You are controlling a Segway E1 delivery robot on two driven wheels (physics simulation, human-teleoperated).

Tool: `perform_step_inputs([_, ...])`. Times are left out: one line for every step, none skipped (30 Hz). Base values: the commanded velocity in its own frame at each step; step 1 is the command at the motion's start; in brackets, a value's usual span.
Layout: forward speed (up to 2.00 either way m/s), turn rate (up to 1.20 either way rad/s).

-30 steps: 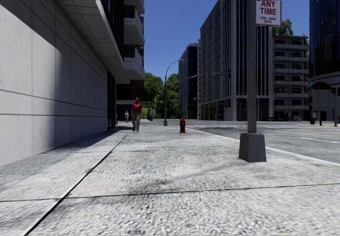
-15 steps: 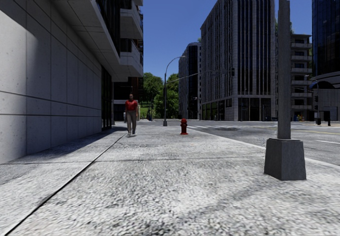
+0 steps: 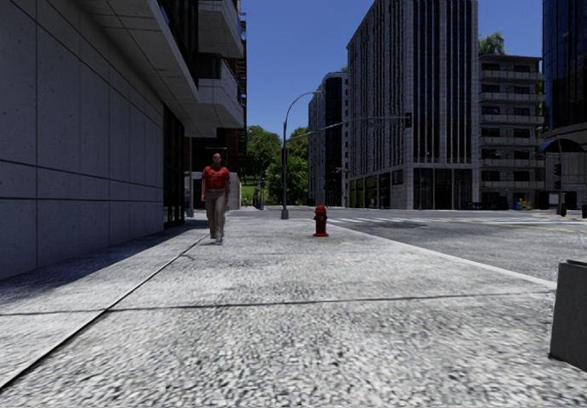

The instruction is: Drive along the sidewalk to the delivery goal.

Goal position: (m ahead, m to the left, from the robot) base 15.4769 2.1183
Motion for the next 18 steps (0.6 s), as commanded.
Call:
perform_step_inputs([2.0, 0.0])
perform_step_inputs([2.0, 0.0])
perform_step_inputs([2.0, 0.0])
perform_step_inputs([2.0, 0.0])
perform_step_inputs([2.0, 0.0])
perform_step_inputs([2.0, 0.0])
perform_step_inputs([2.0, 0.0])
perform_step_inputs([2.0, 0.0])
perform_step_inputs([2.0, 0.0])
perform_step_inputs([2.0, 0.0])
perform_step_inputs([2.0, 0.0])
perform_step_inputs([2.0, 0.0])
perform_step_inputs([2.0, 0.0])
perform_step_inputs([2.0, 0.0])
perform_step_inputs([2.0, 0.0])
perform_step_inputs([2.0, 0.0])
perform_step_inputs([2.0, 0.0])
perform_step_inputs([2.0, 0.0])
